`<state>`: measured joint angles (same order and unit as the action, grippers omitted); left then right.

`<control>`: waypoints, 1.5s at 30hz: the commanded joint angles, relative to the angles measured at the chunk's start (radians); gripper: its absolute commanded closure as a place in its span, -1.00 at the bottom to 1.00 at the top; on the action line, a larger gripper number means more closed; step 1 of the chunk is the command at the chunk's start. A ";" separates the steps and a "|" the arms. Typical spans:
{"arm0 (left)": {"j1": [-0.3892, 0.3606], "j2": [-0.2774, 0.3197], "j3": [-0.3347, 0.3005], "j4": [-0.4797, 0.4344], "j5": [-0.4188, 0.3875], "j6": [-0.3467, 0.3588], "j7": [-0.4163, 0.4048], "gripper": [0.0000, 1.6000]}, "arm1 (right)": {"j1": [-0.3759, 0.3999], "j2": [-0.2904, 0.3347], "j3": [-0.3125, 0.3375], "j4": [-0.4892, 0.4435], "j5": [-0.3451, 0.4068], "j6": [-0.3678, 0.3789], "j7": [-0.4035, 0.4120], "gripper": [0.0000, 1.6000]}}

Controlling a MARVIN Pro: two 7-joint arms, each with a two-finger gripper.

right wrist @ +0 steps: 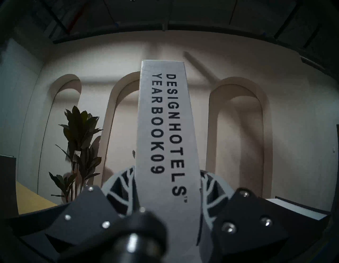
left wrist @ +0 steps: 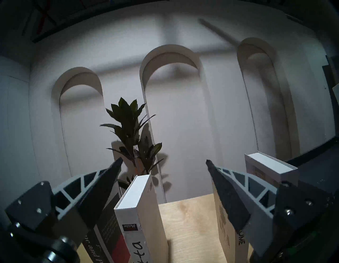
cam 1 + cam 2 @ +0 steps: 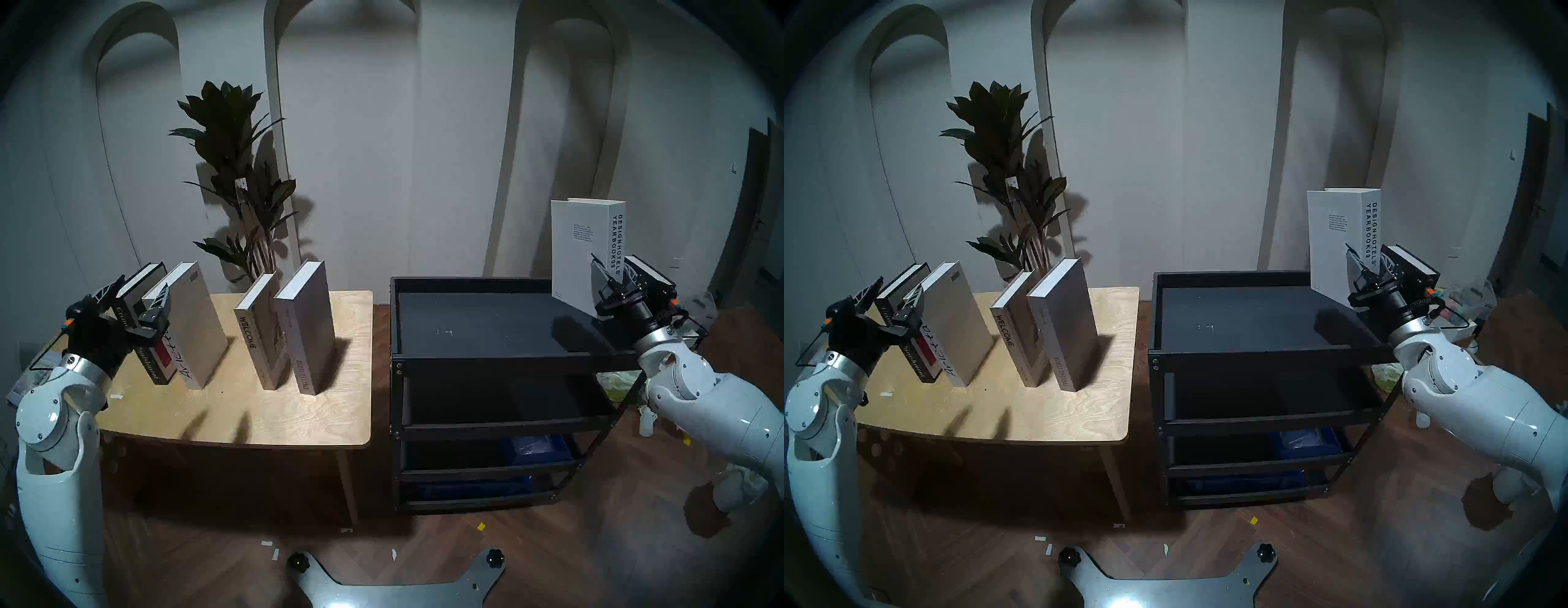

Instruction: Move the books from the display table onto the shelf, standing them upright with spines facing out and tallest at one end

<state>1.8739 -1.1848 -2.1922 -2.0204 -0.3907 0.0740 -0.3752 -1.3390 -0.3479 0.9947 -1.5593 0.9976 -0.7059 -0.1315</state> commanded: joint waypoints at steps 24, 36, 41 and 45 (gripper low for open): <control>-0.029 -0.023 -0.008 0.041 0.019 -0.215 -0.081 -1.00 | 0.210 -0.316 -0.058 0.312 -0.188 -0.008 -0.059 1.00; -0.032 -0.026 -0.010 0.042 0.019 -0.217 -0.086 -1.00 | 0.250 -0.334 -0.050 0.435 -0.144 0.018 0.052 1.00; -0.032 -0.027 -0.010 0.042 0.020 -0.217 -0.087 -1.00 | 0.225 -0.323 -0.040 0.476 -0.107 0.004 0.086 1.00; -0.032 -0.027 -0.010 0.042 0.020 -0.218 -0.086 -1.00 | 0.216 -0.334 -0.042 0.532 -0.084 -0.013 0.125 1.00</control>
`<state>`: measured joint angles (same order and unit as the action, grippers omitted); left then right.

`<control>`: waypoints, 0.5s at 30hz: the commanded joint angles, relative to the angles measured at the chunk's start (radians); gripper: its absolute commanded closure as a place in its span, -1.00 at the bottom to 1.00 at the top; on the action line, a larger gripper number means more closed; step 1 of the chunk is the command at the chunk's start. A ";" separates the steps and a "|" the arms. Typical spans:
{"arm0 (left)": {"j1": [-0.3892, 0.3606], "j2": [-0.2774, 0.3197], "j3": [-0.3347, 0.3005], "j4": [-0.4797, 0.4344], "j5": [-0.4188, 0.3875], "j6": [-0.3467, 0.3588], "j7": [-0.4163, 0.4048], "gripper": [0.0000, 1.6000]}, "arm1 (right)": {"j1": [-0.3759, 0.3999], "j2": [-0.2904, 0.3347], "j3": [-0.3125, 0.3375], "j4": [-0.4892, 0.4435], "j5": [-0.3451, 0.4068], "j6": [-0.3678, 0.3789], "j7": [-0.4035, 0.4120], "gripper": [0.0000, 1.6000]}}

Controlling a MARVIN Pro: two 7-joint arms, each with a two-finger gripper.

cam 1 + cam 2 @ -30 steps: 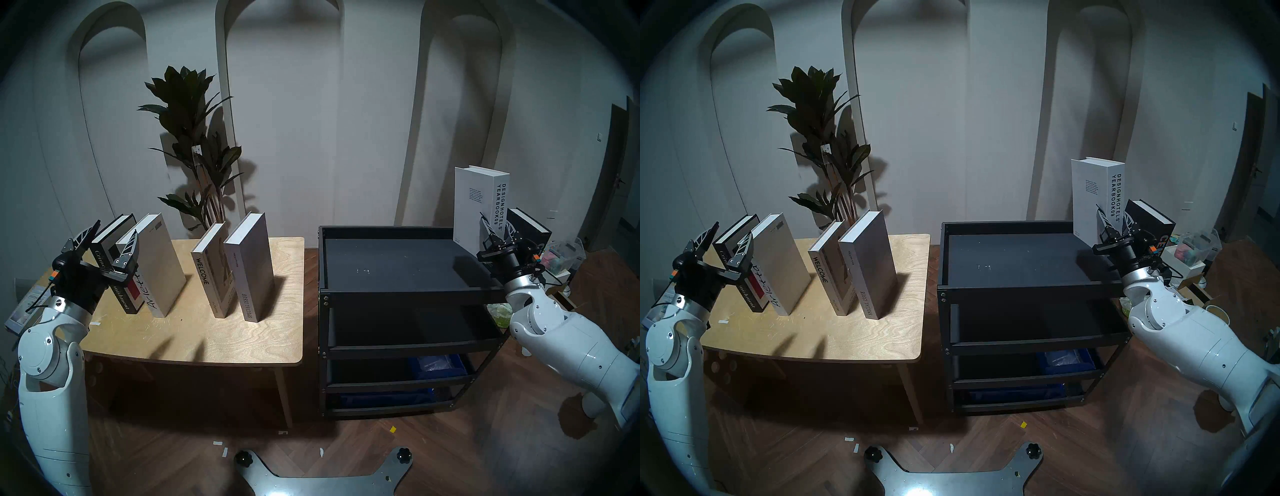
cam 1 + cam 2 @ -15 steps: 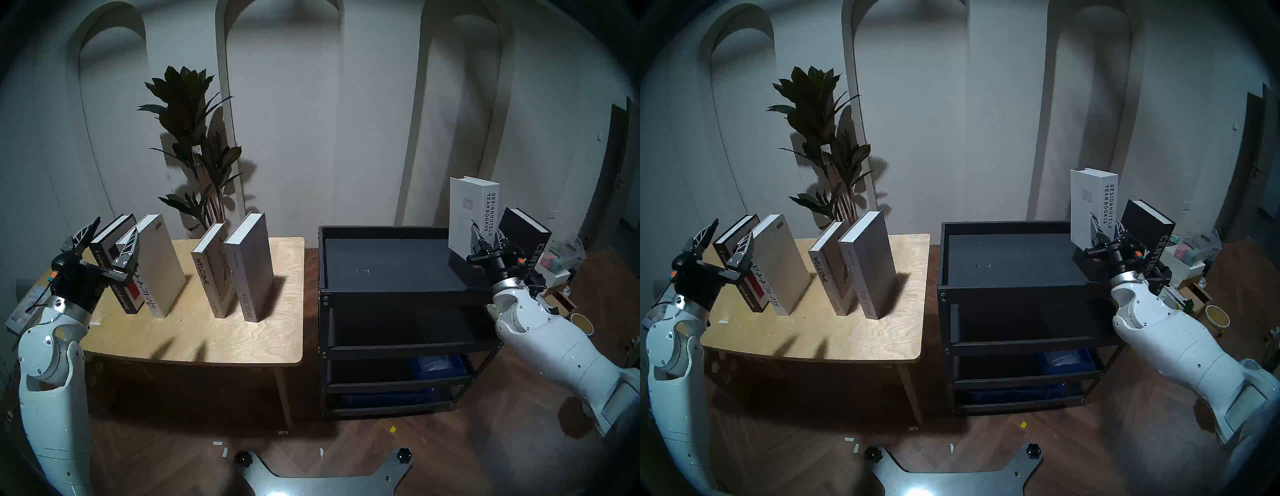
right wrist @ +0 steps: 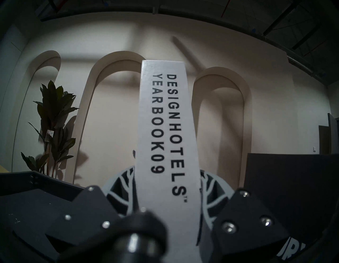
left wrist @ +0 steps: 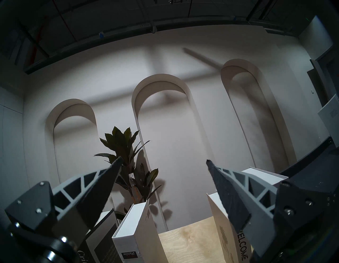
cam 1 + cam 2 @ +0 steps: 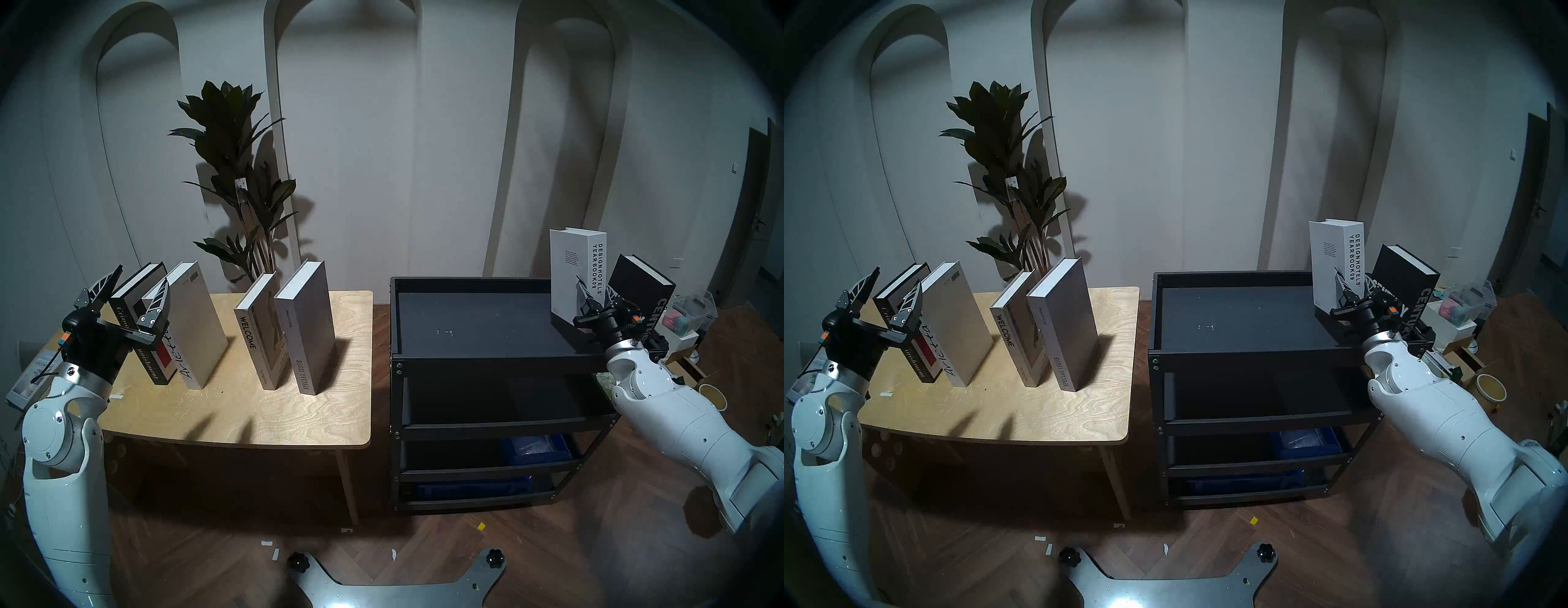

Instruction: Move the books from the display table onto the shelf, standing them upright with spines facing out and tallest at one end

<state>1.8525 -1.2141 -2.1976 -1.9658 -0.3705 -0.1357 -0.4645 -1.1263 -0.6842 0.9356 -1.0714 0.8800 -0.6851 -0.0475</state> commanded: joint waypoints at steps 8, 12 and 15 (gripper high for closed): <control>-0.011 0.003 -0.004 -0.012 -0.001 -0.009 0.004 -1.00 | 0.017 -0.008 0.018 0.128 0.066 -0.044 0.100 1.00; -0.011 0.003 -0.004 -0.012 -0.001 -0.009 0.005 -1.00 | 0.040 -0.036 0.007 0.194 0.068 -0.036 0.136 1.00; -0.010 0.003 -0.004 -0.012 -0.001 -0.009 0.005 -1.00 | 0.058 -0.058 0.000 0.232 0.063 -0.035 0.153 1.00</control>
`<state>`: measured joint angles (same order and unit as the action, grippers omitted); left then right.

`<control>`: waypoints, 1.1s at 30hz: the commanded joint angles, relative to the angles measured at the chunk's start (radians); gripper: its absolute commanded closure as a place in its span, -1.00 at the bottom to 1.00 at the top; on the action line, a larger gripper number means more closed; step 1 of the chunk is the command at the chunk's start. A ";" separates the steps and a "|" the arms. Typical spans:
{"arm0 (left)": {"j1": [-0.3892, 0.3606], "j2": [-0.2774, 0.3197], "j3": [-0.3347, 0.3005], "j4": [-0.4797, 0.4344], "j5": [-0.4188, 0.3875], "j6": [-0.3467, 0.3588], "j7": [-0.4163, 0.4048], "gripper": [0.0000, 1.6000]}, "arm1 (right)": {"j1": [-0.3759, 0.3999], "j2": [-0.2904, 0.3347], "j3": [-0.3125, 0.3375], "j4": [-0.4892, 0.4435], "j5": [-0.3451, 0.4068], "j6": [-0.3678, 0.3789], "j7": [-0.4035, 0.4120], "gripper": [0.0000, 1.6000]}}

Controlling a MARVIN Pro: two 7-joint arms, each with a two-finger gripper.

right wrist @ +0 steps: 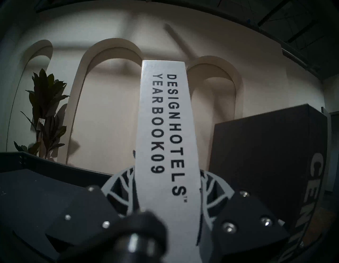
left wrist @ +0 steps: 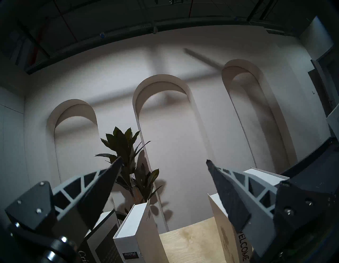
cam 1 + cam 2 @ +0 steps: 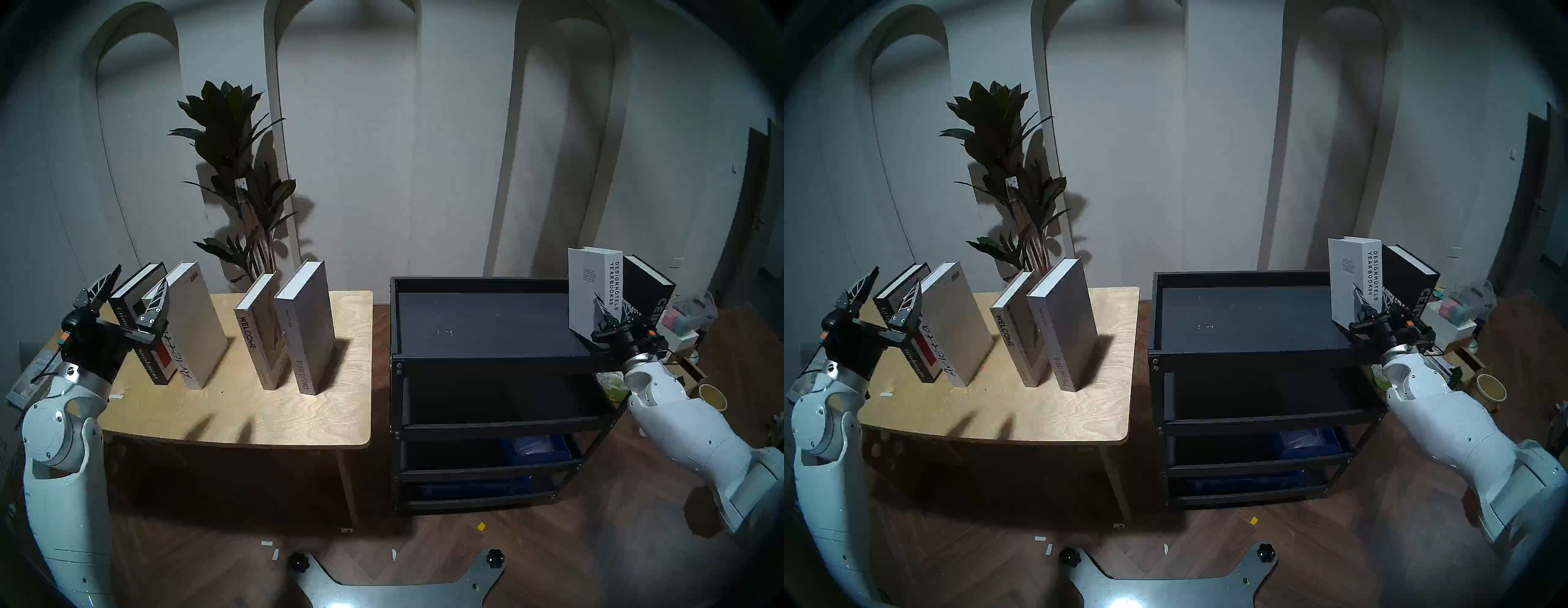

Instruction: Move the books from the display table onto the shelf, standing them upright with spines facing out and tallest at one end

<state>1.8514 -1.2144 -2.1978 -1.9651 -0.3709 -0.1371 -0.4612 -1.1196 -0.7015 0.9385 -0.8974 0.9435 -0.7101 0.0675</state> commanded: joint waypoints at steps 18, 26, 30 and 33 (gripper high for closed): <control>-0.009 0.005 -0.003 -0.013 -0.001 -0.008 0.002 -1.00 | -0.037 -0.040 0.029 0.042 0.080 -0.053 0.056 1.00; -0.009 0.005 -0.003 -0.013 -0.001 -0.008 0.003 -1.00 | -0.131 -0.004 0.052 -0.006 0.138 -0.070 0.032 1.00; -0.009 0.005 -0.003 -0.013 -0.001 -0.008 0.003 -1.00 | -0.158 0.004 0.055 -0.025 0.152 -0.070 0.021 1.00; -0.008 0.005 -0.003 -0.013 -0.001 -0.008 0.003 -1.00 | -0.170 0.012 0.055 -0.047 0.154 -0.066 0.006 1.00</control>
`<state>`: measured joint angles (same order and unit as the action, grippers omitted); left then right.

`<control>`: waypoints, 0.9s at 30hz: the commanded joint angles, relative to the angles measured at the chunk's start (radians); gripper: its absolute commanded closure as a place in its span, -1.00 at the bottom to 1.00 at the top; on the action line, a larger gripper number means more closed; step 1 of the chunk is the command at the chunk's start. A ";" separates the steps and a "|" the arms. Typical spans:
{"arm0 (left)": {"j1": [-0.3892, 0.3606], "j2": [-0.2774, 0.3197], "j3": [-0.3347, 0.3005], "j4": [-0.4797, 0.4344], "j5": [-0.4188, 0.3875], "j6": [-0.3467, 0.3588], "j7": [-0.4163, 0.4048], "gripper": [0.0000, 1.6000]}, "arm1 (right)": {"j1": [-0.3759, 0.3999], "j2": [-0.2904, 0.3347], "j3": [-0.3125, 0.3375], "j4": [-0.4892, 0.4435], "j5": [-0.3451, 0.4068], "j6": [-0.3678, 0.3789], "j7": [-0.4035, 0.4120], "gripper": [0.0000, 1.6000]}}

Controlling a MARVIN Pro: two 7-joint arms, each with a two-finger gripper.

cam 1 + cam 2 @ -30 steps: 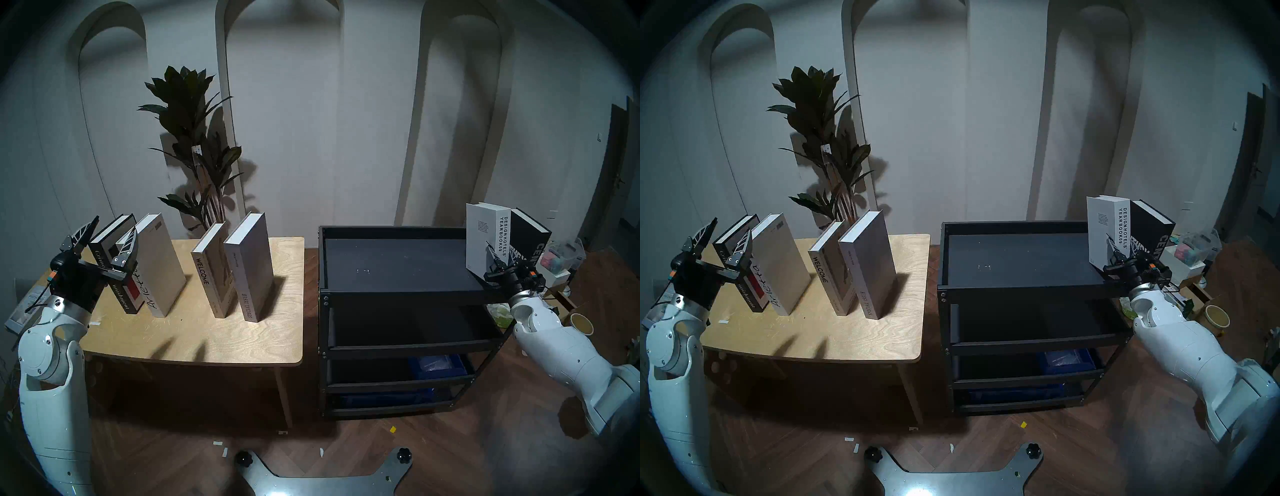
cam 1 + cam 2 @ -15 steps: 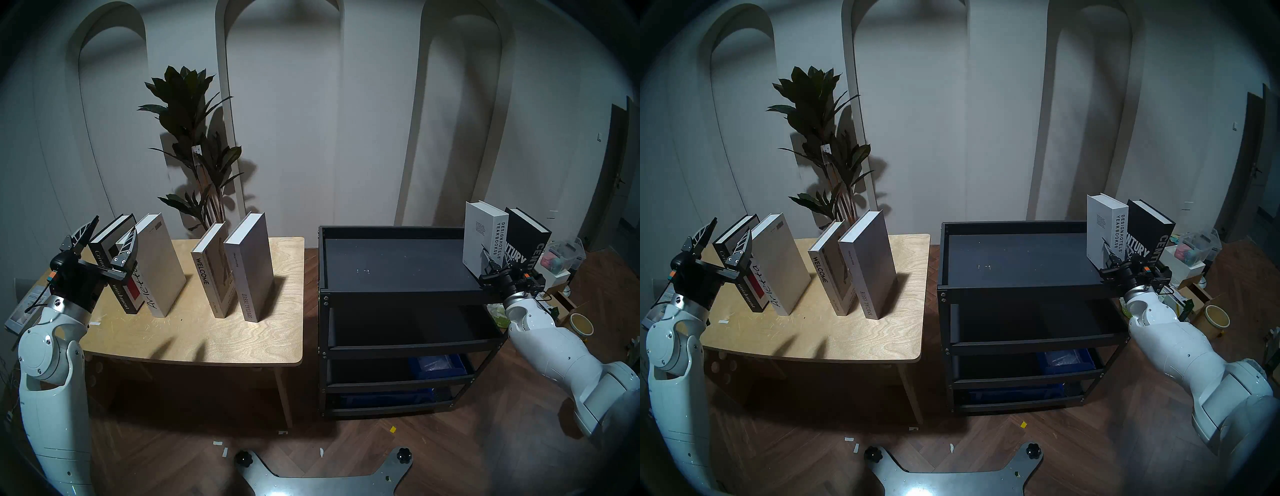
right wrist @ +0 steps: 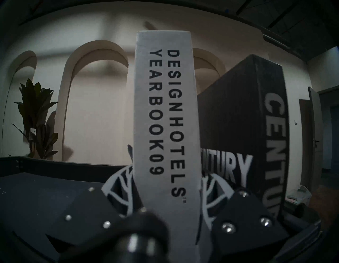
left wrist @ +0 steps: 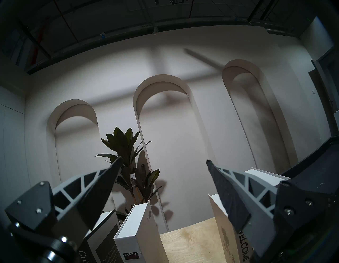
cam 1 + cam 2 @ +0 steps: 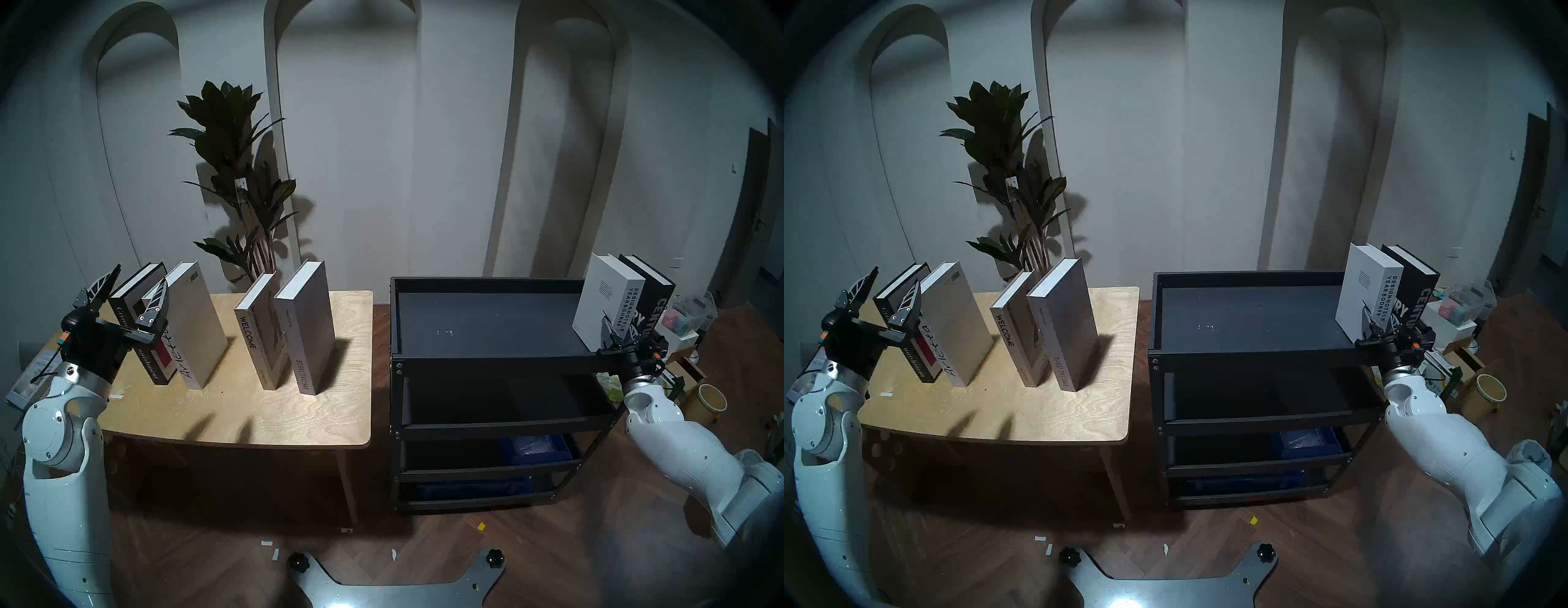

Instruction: Move the books from the display table onto the shelf, standing them upright with spines facing out and tallest at one end

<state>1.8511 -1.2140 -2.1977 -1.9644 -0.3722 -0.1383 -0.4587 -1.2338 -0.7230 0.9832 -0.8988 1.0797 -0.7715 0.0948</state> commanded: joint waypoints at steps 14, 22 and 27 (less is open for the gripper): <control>-0.008 0.005 -0.003 -0.013 0.000 -0.007 0.001 -1.00 | -0.039 0.025 0.000 -0.073 -0.004 0.019 -0.086 -1.00; -0.008 0.005 -0.003 -0.013 0.000 -0.007 0.001 -1.00 | -0.059 0.051 0.013 -0.131 -0.012 0.020 -0.120 -1.00; -0.008 0.005 -0.003 -0.013 0.000 -0.007 0.001 -1.00 | -0.097 0.088 0.031 -0.205 -0.015 -0.008 -0.153 -1.00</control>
<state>1.8511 -1.2139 -2.1976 -1.9642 -0.3729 -0.1388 -0.4576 -1.2945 -0.6886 0.9866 -1.0114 1.0642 -0.7423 -0.0244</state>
